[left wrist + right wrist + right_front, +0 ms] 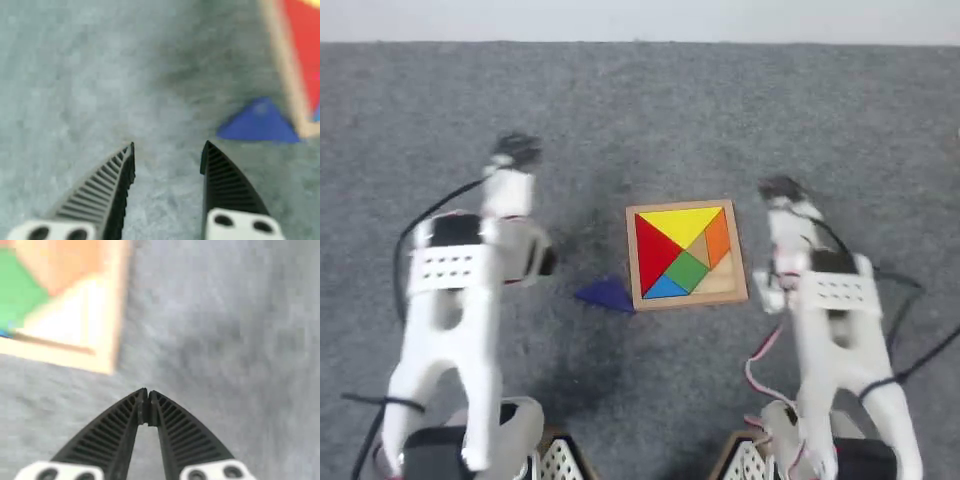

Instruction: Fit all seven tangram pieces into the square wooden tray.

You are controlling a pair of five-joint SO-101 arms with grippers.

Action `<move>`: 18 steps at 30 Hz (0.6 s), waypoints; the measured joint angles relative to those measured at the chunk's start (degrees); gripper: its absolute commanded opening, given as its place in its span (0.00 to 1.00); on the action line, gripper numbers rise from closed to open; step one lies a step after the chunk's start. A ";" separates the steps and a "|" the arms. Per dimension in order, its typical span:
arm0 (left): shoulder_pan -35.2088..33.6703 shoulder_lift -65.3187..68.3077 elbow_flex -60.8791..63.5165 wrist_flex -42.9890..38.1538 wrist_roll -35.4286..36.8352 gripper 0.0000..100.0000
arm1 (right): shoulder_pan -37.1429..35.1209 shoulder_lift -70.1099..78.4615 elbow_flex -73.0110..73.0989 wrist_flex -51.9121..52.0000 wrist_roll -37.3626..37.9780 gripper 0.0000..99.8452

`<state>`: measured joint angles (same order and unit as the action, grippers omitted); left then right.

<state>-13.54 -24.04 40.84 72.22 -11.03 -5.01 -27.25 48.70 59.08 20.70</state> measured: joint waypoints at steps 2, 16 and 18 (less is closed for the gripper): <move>-4.75 -0.09 2.46 -2.99 1.05 0.21 | -8.26 0.00 -4.57 2.02 -1.23 0.01; -17.32 -0.09 3.25 -8.88 1.76 0.21 | -37.89 27.16 -24.18 0.79 0.79 0.20; -20.92 -0.09 1.93 -8.88 1.76 0.21 | -38.42 31.56 -27.34 0.70 0.97 0.20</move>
<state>-34.46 -24.13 42.77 63.34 -9.27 -43.43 4.31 21.36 59.78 21.67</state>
